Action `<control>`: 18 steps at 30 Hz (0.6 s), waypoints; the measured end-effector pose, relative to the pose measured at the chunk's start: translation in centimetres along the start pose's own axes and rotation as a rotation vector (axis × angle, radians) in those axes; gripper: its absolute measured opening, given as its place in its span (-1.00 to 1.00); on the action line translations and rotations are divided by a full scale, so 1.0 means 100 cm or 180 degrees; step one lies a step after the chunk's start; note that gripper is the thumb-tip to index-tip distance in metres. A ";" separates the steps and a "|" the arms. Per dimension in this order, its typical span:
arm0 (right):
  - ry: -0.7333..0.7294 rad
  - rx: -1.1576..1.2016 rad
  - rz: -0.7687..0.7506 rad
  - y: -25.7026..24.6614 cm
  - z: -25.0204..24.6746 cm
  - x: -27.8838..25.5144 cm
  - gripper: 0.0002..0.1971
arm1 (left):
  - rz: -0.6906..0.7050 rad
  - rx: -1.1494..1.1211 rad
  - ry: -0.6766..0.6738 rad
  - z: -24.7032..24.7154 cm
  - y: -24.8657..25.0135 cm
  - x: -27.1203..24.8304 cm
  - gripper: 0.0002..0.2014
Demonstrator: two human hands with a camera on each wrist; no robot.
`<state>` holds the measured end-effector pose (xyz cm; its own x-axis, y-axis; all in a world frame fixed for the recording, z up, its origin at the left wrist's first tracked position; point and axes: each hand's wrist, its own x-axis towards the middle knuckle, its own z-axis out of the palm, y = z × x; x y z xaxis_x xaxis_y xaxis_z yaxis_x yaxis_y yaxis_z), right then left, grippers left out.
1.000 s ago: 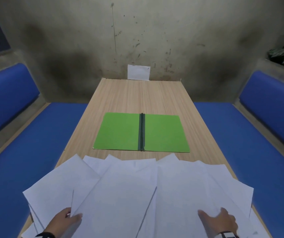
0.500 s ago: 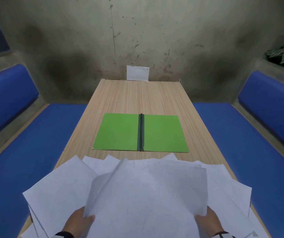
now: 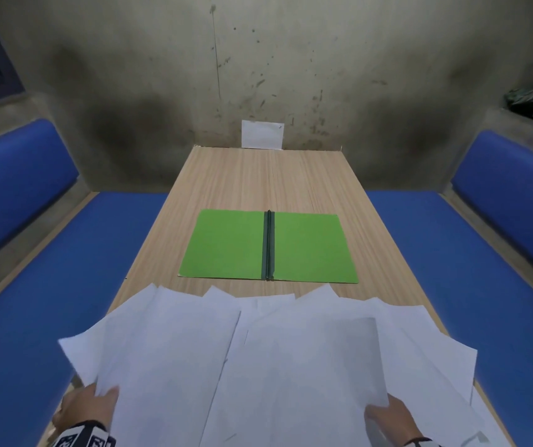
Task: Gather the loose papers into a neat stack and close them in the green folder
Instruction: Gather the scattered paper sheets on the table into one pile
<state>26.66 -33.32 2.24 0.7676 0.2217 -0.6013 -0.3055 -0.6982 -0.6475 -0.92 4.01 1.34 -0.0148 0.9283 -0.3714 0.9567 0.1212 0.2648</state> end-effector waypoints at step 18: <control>0.0007 0.0010 -0.1260 -0.022 0.015 -0.007 -0.61 | 0.1070 -0.2344 -0.0096 -0.050 0.019 -0.037 -0.09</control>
<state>25.95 -30.93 3.40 0.8276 0.4718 -0.3039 0.0125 -0.5569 -0.8305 -0.48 2.52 7.69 0.2575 0.9477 -0.1888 0.4712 0.0475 0.8807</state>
